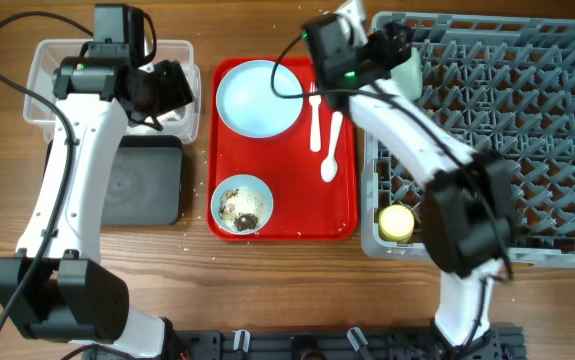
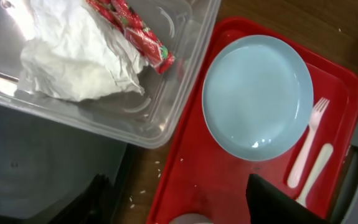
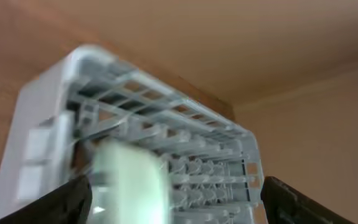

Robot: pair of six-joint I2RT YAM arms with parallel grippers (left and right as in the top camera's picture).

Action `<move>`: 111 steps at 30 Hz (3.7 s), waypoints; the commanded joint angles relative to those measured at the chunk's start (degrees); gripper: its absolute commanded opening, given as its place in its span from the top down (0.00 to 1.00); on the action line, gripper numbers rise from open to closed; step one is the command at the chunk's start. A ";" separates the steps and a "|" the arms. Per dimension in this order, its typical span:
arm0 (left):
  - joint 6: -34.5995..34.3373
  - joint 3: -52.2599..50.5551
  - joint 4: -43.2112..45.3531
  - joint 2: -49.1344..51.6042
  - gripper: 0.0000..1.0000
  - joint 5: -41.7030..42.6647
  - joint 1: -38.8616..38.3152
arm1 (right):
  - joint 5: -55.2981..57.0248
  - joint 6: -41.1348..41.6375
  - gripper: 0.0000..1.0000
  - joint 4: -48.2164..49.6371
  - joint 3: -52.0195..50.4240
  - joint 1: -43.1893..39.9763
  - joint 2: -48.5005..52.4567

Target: Sort waste into correct bins and load items into the dishwasher rack

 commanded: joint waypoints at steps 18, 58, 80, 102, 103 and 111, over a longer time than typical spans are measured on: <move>2.58 -29.49 11.63 -0.15 0.45 5.05 -33.27 | -62.82 16.68 0.00 -27.76 -2.36 -31.34 -27.30; 32.06 -12.17 -10.14 11.17 0.96 56.28 29.70 | -64.92 16.28 0.01 -32.74 -2.36 -31.34 -27.26; 22.75 -12.17 -15.91 12.39 0.96 87.58 41.53 | -64.89 16.11 0.00 -33.81 -2.36 -31.34 -27.26; -0.02 -10.25 4.33 6.62 0.96 6.97 -23.23 | -76.94 23.89 0.00 -32.74 -2.36 -31.08 -27.15; -0.09 -10.25 5.11 8.68 0.96 6.97 -25.11 | -76.94 24.13 0.00 -32.72 -2.36 -30.53 -27.04; -1.29 -6.40 4.63 10.05 0.53 6.99 -23.89 | -76.98 31.34 0.04 -30.82 -2.36 -20.74 -21.44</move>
